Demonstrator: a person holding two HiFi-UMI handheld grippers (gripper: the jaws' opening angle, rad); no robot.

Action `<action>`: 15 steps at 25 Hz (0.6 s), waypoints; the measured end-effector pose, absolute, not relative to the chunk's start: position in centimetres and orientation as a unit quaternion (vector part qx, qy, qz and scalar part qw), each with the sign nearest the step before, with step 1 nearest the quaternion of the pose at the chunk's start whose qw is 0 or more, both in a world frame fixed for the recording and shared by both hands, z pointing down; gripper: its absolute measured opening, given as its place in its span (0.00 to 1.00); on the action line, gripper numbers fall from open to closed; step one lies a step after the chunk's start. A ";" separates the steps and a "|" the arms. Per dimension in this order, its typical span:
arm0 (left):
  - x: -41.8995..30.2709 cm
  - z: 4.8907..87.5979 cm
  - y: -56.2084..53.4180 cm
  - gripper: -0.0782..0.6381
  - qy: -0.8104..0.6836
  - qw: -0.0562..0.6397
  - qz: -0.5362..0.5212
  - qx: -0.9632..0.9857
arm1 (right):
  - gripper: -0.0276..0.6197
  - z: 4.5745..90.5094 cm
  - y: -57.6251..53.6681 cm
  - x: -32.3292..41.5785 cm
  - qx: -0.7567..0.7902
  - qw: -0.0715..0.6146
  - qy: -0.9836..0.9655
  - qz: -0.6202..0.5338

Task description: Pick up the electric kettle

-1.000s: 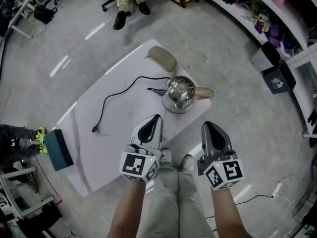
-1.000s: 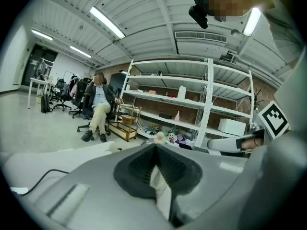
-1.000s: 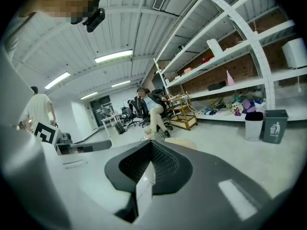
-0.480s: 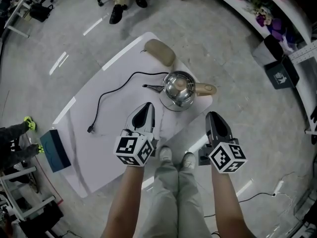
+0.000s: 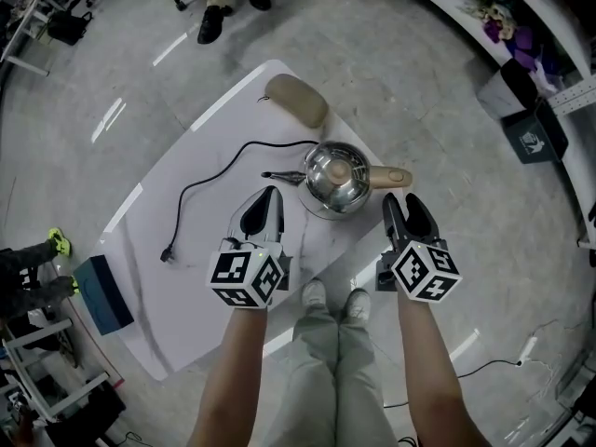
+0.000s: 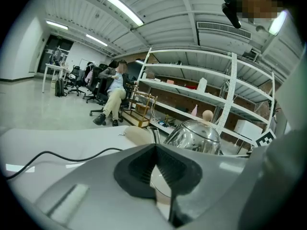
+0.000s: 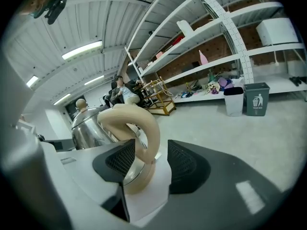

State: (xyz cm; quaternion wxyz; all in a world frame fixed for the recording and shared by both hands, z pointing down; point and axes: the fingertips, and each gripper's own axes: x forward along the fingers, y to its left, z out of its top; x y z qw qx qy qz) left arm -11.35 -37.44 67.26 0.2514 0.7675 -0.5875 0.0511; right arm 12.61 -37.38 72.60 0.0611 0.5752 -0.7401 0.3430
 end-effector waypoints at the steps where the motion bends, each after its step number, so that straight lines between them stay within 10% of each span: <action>1: -11.4 67.2 -37.8 0.11 -0.586 0.249 0.053 0.769 | 0.41 72.8 -37.9 12.6 0.575 0.063 -0.741 0.341; 15: -11.1 66.7 -38.9 0.11 -0.573 0.235 0.052 0.783 | 0.28 73.7 -42.8 11.6 0.582 0.021 -0.747 0.321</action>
